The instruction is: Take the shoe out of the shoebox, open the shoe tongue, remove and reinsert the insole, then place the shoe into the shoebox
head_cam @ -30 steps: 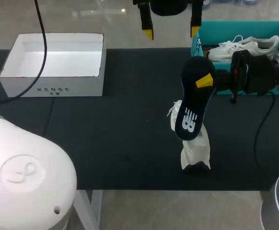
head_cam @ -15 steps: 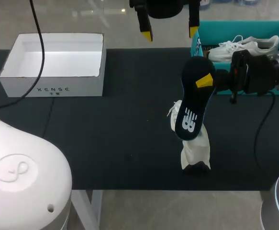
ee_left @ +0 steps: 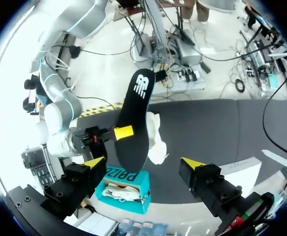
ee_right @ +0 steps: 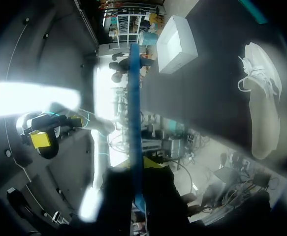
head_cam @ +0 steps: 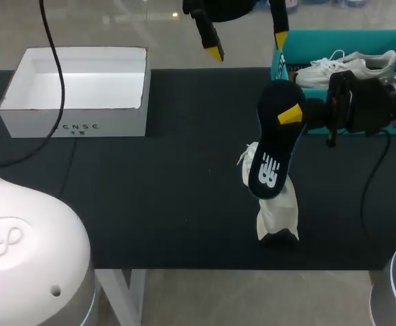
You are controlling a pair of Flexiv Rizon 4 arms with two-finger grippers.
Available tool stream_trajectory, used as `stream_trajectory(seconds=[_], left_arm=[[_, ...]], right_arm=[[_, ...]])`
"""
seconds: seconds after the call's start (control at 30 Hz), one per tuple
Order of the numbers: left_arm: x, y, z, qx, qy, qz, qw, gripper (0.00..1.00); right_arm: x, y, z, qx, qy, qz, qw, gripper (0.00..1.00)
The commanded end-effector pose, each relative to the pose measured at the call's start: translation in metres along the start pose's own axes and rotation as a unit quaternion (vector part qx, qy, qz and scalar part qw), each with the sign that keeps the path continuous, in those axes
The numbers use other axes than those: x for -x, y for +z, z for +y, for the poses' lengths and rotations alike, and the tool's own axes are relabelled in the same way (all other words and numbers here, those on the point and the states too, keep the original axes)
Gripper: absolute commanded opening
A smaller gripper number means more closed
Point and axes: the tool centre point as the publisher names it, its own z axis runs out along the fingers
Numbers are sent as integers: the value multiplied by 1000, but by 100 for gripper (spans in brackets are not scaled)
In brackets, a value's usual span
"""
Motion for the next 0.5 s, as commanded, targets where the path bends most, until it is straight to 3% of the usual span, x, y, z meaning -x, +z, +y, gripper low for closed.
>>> stream_trajectory(seconds=[0.03,0.27,0.5], left_arm=[[-40,10,-11,-7,11,-254,967,100],[-67,25,-15,-33,27,-420,907,100],[-81,39,-17,-72,29,-535,841,100]], right_arm=[[0,1,1,0,0,0,1000,0],[0,1,1,0,0,0,1000,0],[0,1,1,0,0,0,1000,0]])
